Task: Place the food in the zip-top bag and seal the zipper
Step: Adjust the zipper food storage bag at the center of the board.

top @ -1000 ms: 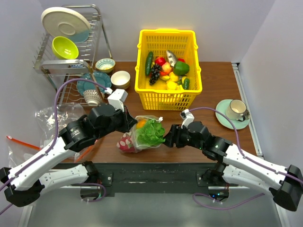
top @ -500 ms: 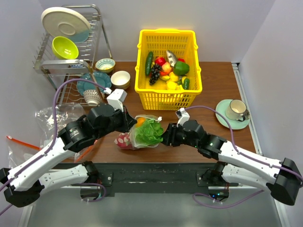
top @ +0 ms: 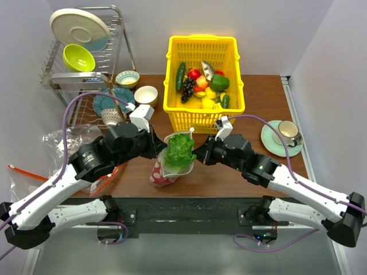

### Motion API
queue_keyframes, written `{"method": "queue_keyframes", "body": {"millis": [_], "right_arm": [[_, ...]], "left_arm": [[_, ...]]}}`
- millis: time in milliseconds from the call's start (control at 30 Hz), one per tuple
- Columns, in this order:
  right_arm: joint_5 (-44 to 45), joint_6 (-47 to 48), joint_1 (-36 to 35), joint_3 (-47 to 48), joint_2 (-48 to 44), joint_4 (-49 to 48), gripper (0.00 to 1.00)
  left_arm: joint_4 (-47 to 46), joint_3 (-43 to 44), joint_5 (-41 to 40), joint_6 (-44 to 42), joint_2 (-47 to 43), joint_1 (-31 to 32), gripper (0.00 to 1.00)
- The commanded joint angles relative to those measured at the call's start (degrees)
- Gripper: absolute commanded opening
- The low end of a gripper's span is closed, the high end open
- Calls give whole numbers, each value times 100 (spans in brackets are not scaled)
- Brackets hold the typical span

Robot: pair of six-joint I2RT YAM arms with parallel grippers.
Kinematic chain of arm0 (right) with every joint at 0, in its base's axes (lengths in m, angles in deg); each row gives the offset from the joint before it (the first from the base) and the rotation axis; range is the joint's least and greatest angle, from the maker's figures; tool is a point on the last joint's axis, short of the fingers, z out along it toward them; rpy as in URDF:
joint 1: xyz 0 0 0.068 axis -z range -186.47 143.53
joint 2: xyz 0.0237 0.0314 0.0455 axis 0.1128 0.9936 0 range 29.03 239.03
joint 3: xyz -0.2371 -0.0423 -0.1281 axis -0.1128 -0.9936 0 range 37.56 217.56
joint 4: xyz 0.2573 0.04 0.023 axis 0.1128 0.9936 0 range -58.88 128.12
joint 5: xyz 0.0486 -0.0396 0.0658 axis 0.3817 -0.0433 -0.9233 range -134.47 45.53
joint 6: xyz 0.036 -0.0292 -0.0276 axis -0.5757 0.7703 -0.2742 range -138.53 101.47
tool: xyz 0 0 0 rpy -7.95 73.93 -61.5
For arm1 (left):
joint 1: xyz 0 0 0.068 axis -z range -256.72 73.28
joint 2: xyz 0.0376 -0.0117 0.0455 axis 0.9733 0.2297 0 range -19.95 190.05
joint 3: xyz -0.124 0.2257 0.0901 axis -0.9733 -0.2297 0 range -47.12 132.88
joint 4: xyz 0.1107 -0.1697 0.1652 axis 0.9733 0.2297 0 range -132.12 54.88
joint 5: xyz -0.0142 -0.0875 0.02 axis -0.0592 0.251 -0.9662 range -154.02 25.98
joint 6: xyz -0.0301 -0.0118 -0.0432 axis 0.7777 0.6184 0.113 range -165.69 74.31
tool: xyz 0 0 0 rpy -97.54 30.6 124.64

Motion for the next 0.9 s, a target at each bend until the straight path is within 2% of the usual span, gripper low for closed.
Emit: {"method": "queue_keyframes", "body": {"millis": [0, 300, 667, 867], "right_arm": [[405, 344, -23, 747, 84, 327, 0], [265, 810, -23, 1679, 621, 793, 0], [335, 978, -23, 2048, 278, 1935, 0], [432, 1241, -32, 2620, 559, 2577, 0]], "left_arm": [[-308, 308, 23, -12, -120, -4, 0], [-879, -246, 93, 199, -410, -4, 0], [-801, -528, -110, 130, -481, -4, 0], [-686, -378, -162, 68, -314, -4, 0]]}}
